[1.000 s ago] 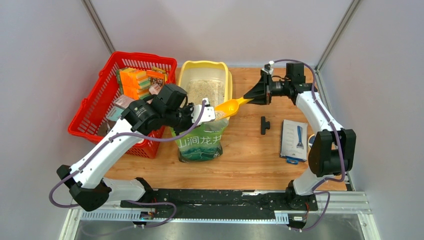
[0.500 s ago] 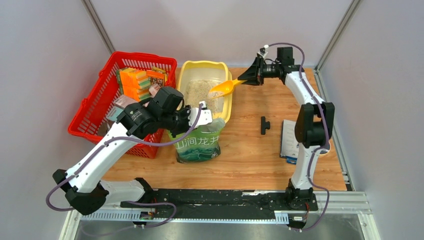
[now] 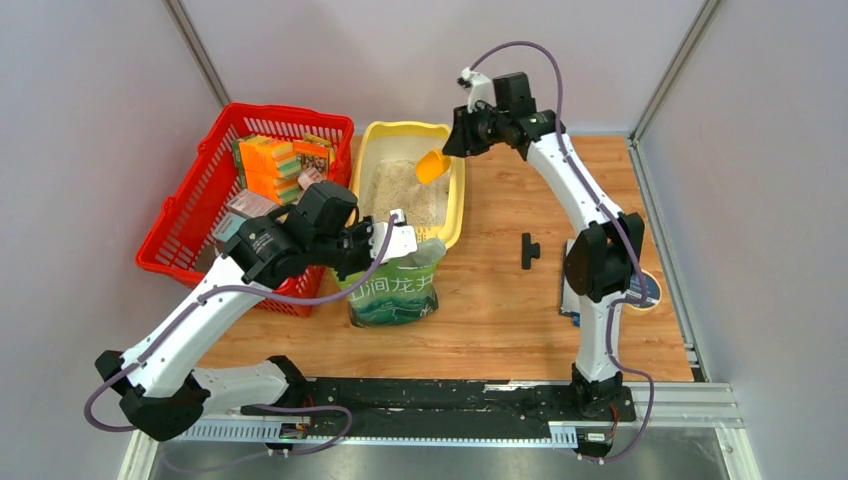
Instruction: Fill the litter box with clean litter
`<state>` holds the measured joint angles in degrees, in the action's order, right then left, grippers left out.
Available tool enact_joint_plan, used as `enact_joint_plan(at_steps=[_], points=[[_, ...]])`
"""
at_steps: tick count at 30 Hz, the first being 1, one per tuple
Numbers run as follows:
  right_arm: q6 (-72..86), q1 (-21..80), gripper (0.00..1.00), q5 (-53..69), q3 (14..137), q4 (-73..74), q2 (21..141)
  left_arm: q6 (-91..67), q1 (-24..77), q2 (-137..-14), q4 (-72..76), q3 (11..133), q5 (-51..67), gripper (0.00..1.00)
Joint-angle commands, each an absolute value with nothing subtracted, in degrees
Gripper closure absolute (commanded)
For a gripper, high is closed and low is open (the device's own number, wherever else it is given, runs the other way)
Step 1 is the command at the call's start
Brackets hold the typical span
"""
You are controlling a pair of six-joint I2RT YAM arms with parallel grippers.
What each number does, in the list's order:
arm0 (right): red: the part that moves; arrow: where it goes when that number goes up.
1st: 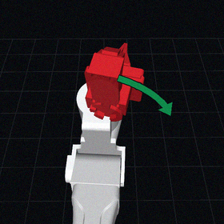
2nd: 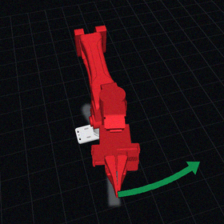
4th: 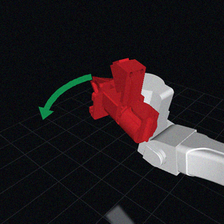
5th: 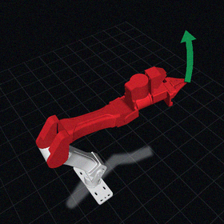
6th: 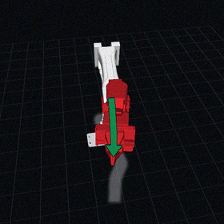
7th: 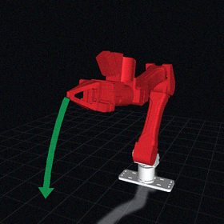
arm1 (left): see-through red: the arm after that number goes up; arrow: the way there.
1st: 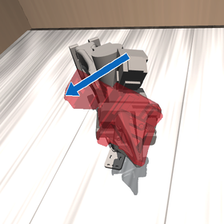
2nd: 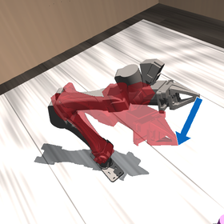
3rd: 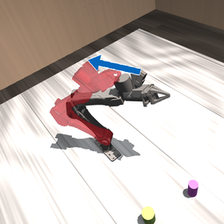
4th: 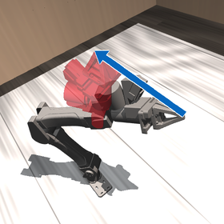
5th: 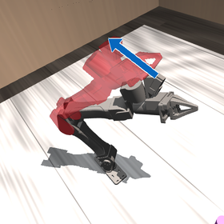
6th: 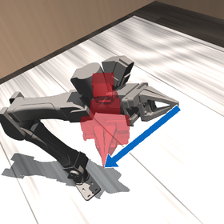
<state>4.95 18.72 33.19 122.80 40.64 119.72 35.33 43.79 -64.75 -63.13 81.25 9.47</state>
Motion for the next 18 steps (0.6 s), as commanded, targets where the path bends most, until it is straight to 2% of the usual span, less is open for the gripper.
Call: enact_joint_plan(at_steps=[1, 4, 7, 11, 15, 16, 18], points=[[-17.6, 24.9, 1.00, 13.6, 118.7, 39.5, 111.2, 36.5, 43.8, -61.3, -58.1, 82.5, 9.5, 1.00], [-21.3, 27.2, 1.00, 10.0, 115.3, 36.0, 107.7, 36.2, 43.8, -60.8, -57.7, 82.7, 10.5, 1.00], [-19.3, 27.1, 1.00, 11.3, 120.0, 40.1, 103.9, 35.7, 43.8, -60.2, -57.3, 82.5, 11.0, 1.00], [-17.7, 26.9, 1.00, 19.0, 127.6, 53.1, 96.8, 34.5, 43.8, -58.2, -55.4, 80.5, 11.2, 1.00], [-18.8, 26.9, 1.00, 26.9, 127.9, 62.4, 90.5, 32.9, 43.8, -56.4, -53.5, 78.1, 11.2, 1.00], [-20.8, 26.9, 1.00, 33.2, 127.6, 65.3, 89.8, 32.5, 43.8, -55.9, -52.8, 77.5, 11.1, 1.00], [-21.9, 27.1, 1.00, 38.2, 126.1, 73.1, 88.1, 31.1, 43.8, -55.5, -52.1, 76.6, 10.9, 1.00]])
